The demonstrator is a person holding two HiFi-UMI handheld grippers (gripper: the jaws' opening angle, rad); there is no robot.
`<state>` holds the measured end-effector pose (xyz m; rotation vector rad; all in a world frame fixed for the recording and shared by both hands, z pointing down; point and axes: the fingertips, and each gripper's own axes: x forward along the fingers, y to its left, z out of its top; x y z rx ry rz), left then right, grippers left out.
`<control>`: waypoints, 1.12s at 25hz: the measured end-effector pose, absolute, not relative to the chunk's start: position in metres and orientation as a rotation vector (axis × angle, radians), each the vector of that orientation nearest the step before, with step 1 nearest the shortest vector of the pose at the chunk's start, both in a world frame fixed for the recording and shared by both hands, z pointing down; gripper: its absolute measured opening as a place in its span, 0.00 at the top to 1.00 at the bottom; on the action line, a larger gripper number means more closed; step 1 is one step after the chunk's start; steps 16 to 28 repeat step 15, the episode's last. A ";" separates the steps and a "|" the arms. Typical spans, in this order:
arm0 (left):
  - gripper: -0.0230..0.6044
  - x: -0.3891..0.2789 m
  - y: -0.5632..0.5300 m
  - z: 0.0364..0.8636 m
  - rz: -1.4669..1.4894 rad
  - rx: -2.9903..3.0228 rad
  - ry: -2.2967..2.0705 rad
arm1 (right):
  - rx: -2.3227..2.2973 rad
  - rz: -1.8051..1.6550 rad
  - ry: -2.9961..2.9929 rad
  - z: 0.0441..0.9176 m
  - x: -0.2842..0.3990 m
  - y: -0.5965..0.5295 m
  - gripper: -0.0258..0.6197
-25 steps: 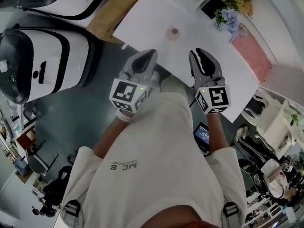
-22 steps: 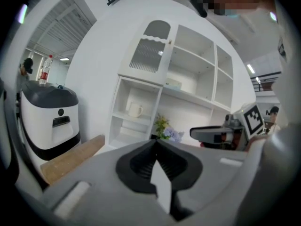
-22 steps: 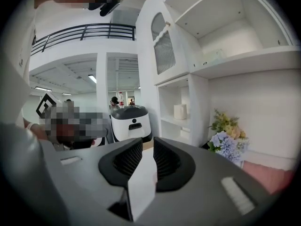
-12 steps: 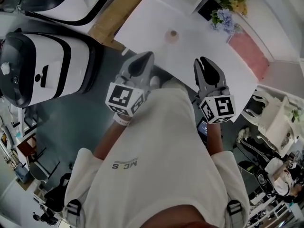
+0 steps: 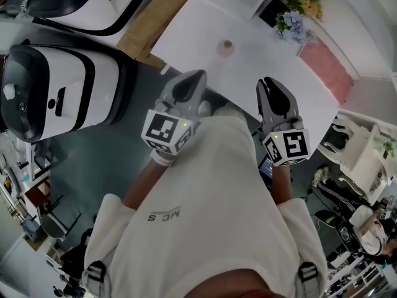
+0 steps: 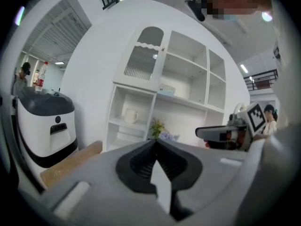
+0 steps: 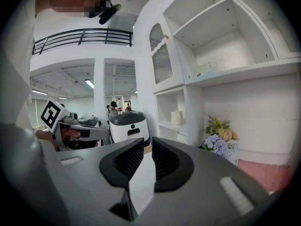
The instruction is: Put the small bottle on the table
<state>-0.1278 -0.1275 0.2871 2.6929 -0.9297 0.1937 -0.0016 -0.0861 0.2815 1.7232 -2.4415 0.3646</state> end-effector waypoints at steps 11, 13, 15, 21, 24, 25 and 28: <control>0.96 -0.131 -0.121 0.290 0.196 2.677 -0.932 | 1.689 0.385 -2.420 0.290 -0.004 -0.085 0.89; 0.96 -0.131 -0.120 0.291 0.195 2.677 -0.928 | 1.685 0.386 -2.411 0.291 -0.005 -0.085 0.96; 0.96 -0.132 -0.120 0.292 0.195 2.677 -0.925 | 1.679 0.391 -2.398 0.292 -0.007 -0.085 0.96; 0.96 -0.132 -0.120 0.292 0.195 2.677 -0.925 | 1.679 0.391 -2.398 0.292 -0.007 -0.085 0.96; 0.96 -0.132 -0.120 0.292 0.195 2.677 -0.925 | 1.679 0.391 -2.398 0.292 -0.007 -0.085 0.96; 0.96 -0.132 -0.120 0.292 0.195 2.677 -0.925 | 1.679 0.391 -2.398 0.292 -0.007 -0.085 0.96; 0.96 -0.132 -0.120 0.292 0.195 2.677 -0.925 | 1.679 0.391 -2.398 0.292 -0.007 -0.085 0.96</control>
